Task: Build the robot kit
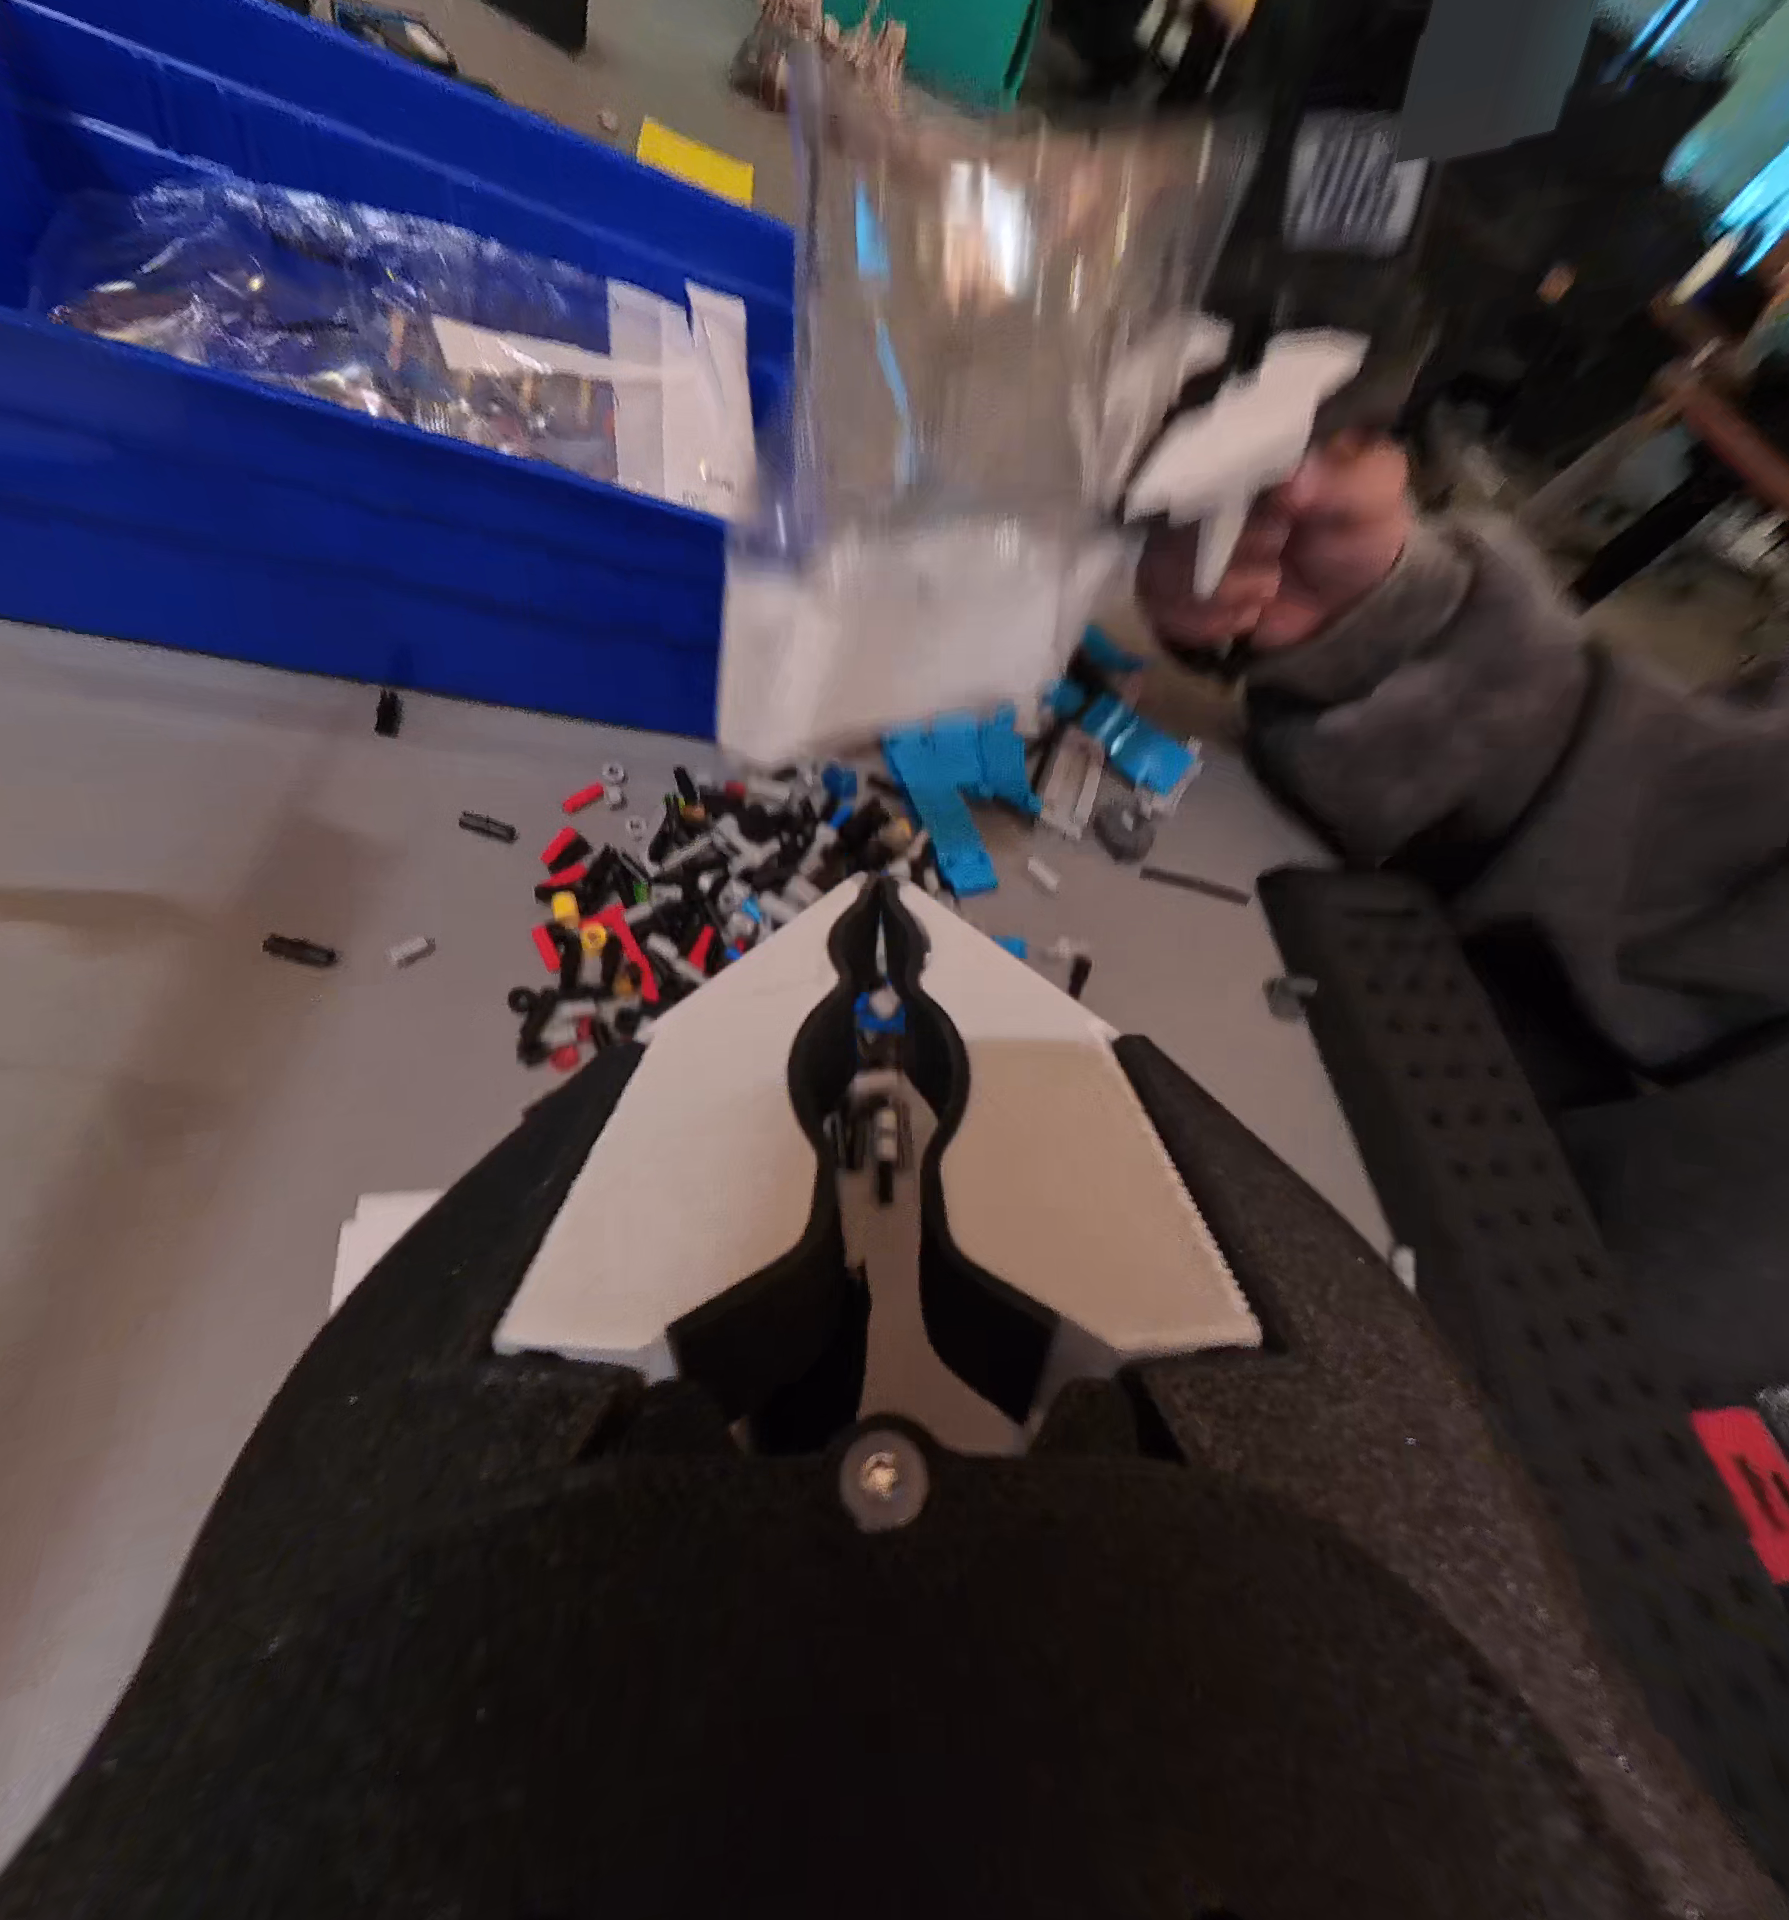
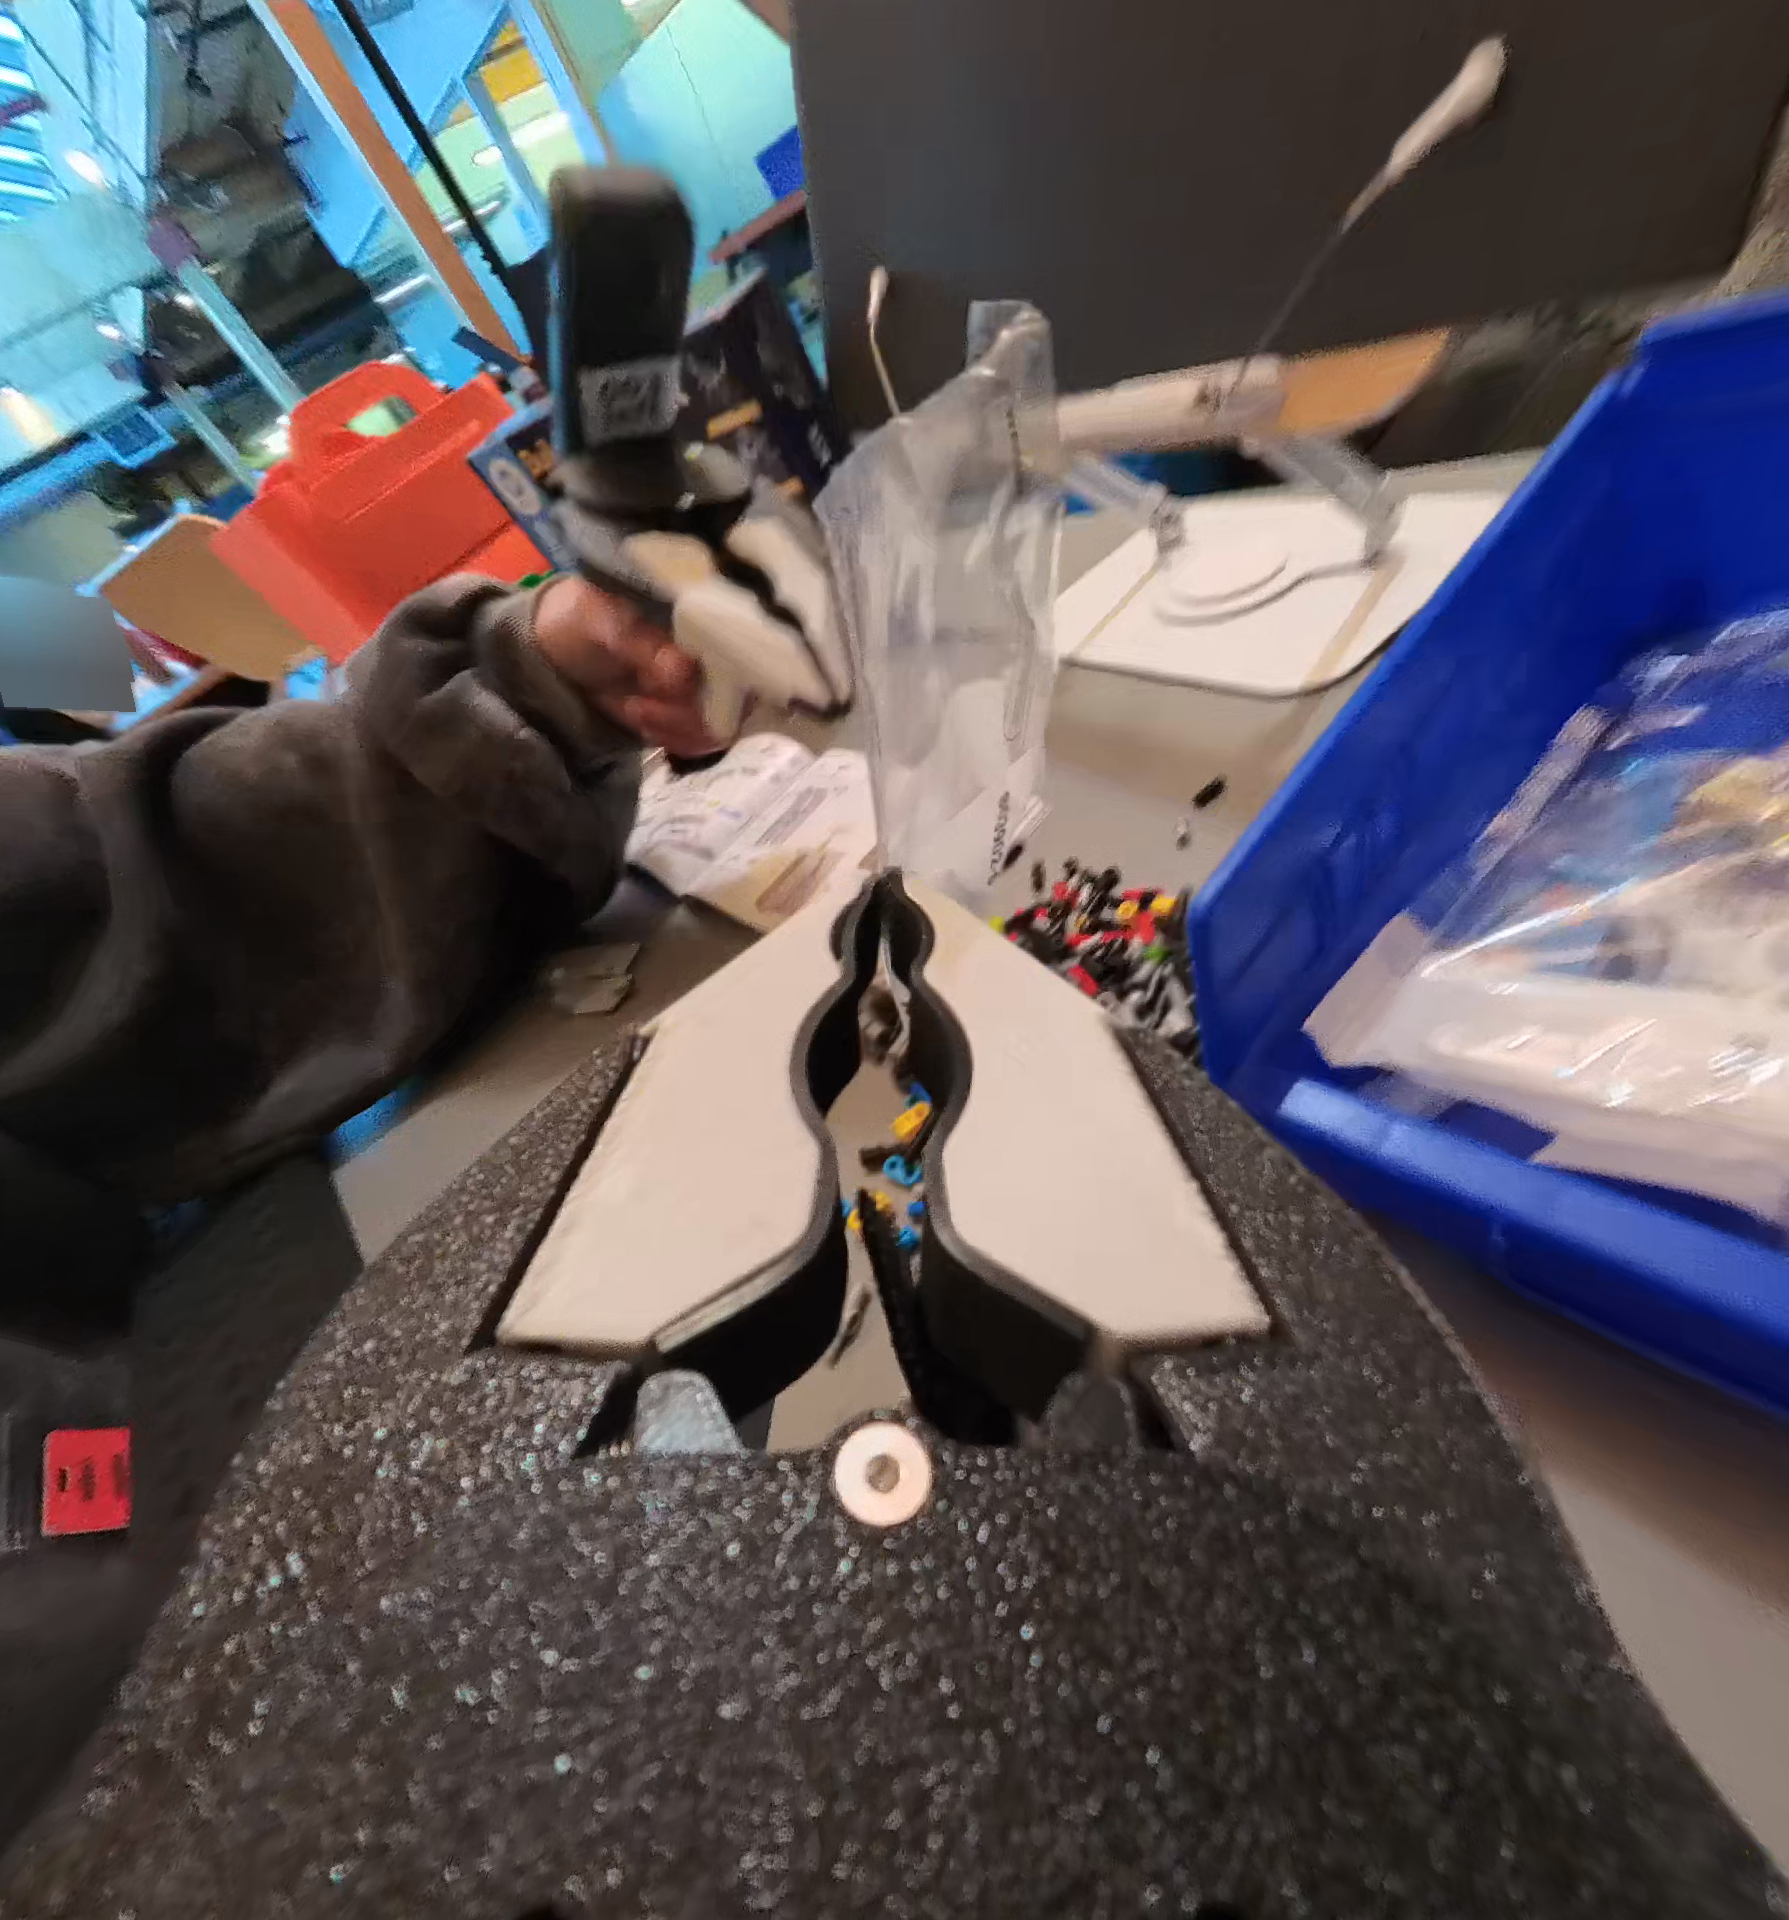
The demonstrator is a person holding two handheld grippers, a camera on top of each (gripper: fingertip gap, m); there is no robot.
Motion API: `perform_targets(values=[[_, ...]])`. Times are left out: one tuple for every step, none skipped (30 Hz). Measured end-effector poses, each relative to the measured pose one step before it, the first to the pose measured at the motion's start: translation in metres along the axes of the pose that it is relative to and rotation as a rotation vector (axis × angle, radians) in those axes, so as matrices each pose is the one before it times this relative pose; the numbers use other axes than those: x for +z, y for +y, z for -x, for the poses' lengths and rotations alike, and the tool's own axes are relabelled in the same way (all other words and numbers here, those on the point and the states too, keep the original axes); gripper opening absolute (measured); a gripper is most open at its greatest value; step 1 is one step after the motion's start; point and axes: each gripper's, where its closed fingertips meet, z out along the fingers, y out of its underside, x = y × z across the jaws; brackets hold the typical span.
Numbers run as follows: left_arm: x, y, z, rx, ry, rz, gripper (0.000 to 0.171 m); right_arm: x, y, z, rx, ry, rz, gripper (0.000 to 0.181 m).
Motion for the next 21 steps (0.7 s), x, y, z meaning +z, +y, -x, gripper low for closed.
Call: perform_targets(values=[[-0.00347, 0.00604, -0.00799, 0.0360, -0.0321, 0.03130, 0.002, -0.00754, -0.01498, -0.00129, -0.0313, 0.0439, -0.0217, 0.000], [-0.00392, 0.00507, -0.00806, 0.0257, -0.0353, 0.02233, 0.008, -0.00882, -0.01669, -0.00945, -0.0164, 0.0725, -0.0243, 0.000], [-0.00411, 0.00531, -0.00797, 0.0136, -0.0344, 0.02309, 0.015, -0.00885, -0.01685, -0.01811, 0.0040, 0.0992, -0.0234, 0.000], [-0.00394, 0.00558, -0.00894, 0.0112, -0.0266, 0.02106, 0.020, -0.00697, -0.01622, -0.02094, 0.0235, 0.0907, -0.0249, 0.000], [-0.00347, 0.00549, -0.01082, 0.0124, -0.0134, 0.01507, 0.023, -0.00316, -0.01428, -0.01867, 0.0467, 0.0546, -0.0253, 0.000], [-0.00262, 0.00610, -0.01169, 0.0132, -0.0066, 0.01682, 0.024, 0.00155, -0.00907, -0.01795, 0.0784, 0.0331, -0.0044, 0.000], [-0.00210, 0.00673, -0.01172, 0.0142, -0.0043, 0.01940, 0.024, 0.00537, -0.00338, -0.01658, 0.0932, 0.0203, 0.0211, 0.000], [-0.00135, 0.00710, -0.01264, 0.0132, 0.0033, 0.01786, 0.025, 0.00704, -0.00246, -0.01596, 0.0865, 0.0210, 0.0196, 0.000], [-0.00032, 0.00762, -0.01373, 0.0141, 0.0125, 0.02260, 0.025, 0.00739, -0.00698, -0.01418, 0.0636, 0.0139, -0.0223, 0.000], [0.00035, 0.00859, -0.01310, 0.0206, 0.0113, 0.02848, 0.025, 0.00822, -0.00435, -0.01566, 0.0779, 0.0211, -0.0176, 0.000], [0.00095, 0.00801, -0.01147, 0.0196, 0.0040, 0.02437, 0.025, 0.00980, 0.00279, -0.01436, 0.0901, 0.0165, 0.0206, 0.000], [0.00181, 0.00768, -0.01085, 0.0145, 0.0049, 0.02128, 0.025, 0.01038, 0.00571, -0.00830, 0.0696, -0.0112, 0.0354, 0.000], [0.00257, 0.00802, -0.01034, 0.0131, 0.0065, 0.02411, 0.025, 0.00815, 0.00704, -0.00752, 0.0389, -0.0034, 0.0371, 0.000], [0.00311, 0.00805, -0.00900, 0.0096, 0.0028, 0.02024, 0.025, 0.00328, 0.00634, -0.01242, -0.0019, 0.0491, 0.0296, 0.000], [0.00340, 0.00849, -0.00835, 0.0032, 0.0042, 0.02118, 0.025, -0.00200, 0.00285, -0.01072, -0.0300, 0.0598, 0.0038, 0.008], [0.00314, 0.00878, -0.00670, 0.0024, -0.0018, 0.02192, 0.025, -0.00664, 0.00196, -0.00521, -0.0240, 0.0348, -0.0058, 0.017], [0.00255, 0.00710, -0.00437, 0.0008, -0.0130, 0.00948, 0.025, -0.01056, 0.00227, -0.00249, -0.0110, 0.0220, -0.0065, 0.030], [0.00226, 0.00563, -0.00517, -0.0033, -0.0021, -0.00052, 0.025, -0.01397, 0.00161, -0.00162, -0.0210, 0.0224, -0.0130, 0.040], [0.00221, 0.00490, -0.00673, -0.0068, 0.0133, -0.00289, 0.025, -0.01653, 0.00172, -0.00170, -0.0401, 0.0302, -0.0189, 0.041], [0.00236, 0.00397, -0.00582, -0.0070, 0.0141, -0.00614, 0.025, -0.01790, 0.00349, -0.00230, -0.0472, 0.0410, -0.0135, 0.043], [0.00273, 0.00288, -0.00422, -0.0034, 0.0103, -0.00821, 0.025, -0.01790, 0.00560, 0.00161, -0.0602, 0.0267, -0.0069, 0.045]])
